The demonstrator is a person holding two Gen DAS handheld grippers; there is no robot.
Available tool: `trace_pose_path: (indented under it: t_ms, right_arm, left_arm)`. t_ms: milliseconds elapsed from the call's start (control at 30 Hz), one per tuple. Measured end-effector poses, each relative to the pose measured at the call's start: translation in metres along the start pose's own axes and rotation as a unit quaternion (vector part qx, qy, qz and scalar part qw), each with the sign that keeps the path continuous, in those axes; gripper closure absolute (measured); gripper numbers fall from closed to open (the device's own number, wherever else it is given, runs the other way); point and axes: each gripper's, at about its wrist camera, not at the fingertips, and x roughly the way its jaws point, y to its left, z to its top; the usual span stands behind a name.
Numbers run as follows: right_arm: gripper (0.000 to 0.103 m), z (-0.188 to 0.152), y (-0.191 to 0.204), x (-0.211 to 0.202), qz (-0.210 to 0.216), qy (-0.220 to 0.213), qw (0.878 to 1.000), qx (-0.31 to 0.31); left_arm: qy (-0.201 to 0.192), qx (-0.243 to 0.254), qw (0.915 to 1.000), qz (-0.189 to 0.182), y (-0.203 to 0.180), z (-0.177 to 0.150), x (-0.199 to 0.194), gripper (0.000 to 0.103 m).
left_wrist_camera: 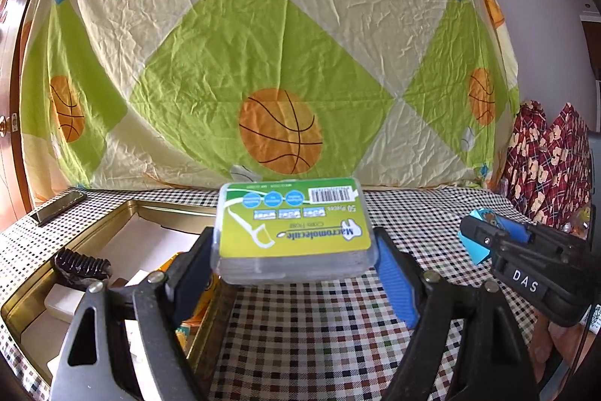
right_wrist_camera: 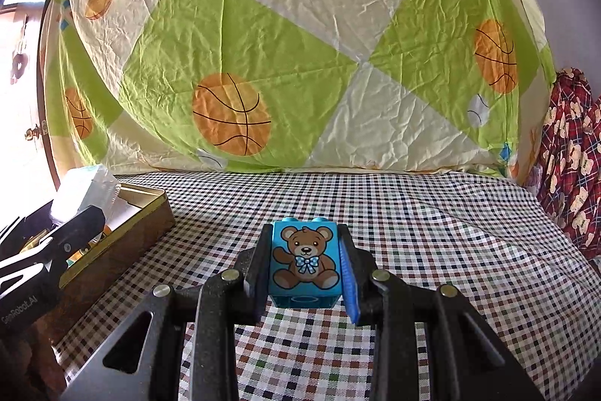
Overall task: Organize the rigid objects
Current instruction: 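Carry the plastic box with the left tool while the right tool carries the teddy-bear block to the tin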
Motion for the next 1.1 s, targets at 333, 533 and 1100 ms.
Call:
trace_pose_path:
  t_ms: [333, 533, 1100]
  right_arm:
    - [0.069, -0.002, 0.013, -0.014, 0.018, -0.025, 0.999, -0.022]
    - [0.069, -0.002, 0.017, -0.018, 0.026, -0.033, 0.999, -0.027]
    - [0.069, -0.005, 0.028, -0.026, 0.068, -0.047, 0.996, -0.043]
  left_arm:
    - [-0.003, -0.001, 1.0000, 0.005, 0.003, -0.001, -0.006, 0.022]
    - [-0.005, -0.005, 1.0000, 0.006, 0.008, -0.002, -0.011, 0.022]
    - [-0.015, -0.007, 0.9999, 0.004, 0.020, -0.006, -0.030, 0.022]
